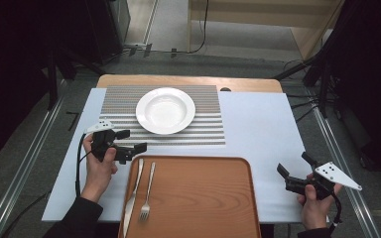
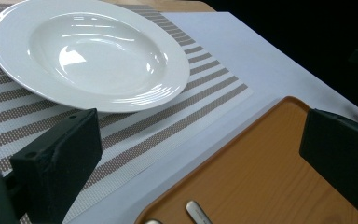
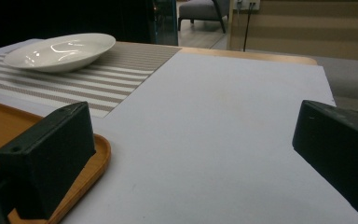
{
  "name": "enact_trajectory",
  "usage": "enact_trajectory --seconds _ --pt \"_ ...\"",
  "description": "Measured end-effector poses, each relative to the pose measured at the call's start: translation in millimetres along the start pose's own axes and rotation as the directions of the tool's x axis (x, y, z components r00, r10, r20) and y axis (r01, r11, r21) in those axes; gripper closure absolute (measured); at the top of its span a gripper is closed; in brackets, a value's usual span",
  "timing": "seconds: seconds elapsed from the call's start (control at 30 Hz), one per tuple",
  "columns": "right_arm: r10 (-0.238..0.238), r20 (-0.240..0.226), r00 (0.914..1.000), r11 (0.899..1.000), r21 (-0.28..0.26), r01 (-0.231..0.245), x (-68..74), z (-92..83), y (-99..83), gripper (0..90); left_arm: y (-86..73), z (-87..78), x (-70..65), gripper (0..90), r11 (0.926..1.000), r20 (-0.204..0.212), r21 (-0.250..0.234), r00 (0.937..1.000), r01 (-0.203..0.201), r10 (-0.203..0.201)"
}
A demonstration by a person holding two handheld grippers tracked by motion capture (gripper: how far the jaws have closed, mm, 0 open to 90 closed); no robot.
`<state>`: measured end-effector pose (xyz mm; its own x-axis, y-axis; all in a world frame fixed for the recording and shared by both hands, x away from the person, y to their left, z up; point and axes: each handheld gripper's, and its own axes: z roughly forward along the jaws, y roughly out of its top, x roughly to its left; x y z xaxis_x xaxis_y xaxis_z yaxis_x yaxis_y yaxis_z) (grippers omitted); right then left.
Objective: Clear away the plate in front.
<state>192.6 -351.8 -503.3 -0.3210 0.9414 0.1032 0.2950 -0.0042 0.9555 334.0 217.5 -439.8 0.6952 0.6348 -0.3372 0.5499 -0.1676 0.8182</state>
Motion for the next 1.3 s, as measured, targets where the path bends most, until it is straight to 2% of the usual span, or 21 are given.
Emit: enact_trajectory --seconds 0.4,0.53,0.73,1.0,1.3 --pt "-0.007 0.006 1.0 1.0 0.009 0.007 1.4 -2.2 -2.0 0.0 18.1 11.5 11.6 0.0 0.9999 0.008 0.001 0.9999 0.011 -0.011" --pt "0.002 0.009 1.0 1.0 0.007 -0.002 -0.1 -3.5 -2.5 0.0 23.9 17.5 18.7 0.0 0.9992 0.017 0.001 0.9991 0.039 -0.039" --pt "-0.01 0.008 0.9999 1.0 -0.001 0.01 1.2 -4.7 -0.6 0.0 34.8 28.3 24.5 0.0 0.9995 0.001 0.018 0.9996 0.027 -0.027" --pt "-0.004 0.002 1.0 1.0 -0.001 0.004 1.1 -4.1 -1.5 0.0 40.4 42.5 41.8 0.0 0.9974 -0.028 0.013 0.9971 0.071 -0.071" --pt "-0.009 -0.006 0.9999 1.0 0.002 0.009 2.6 -2.1 -1.2 0.0 45.4 47.9 63.0 0.0 0.9922 -0.049 -0.001 0.991 0.125 -0.125"
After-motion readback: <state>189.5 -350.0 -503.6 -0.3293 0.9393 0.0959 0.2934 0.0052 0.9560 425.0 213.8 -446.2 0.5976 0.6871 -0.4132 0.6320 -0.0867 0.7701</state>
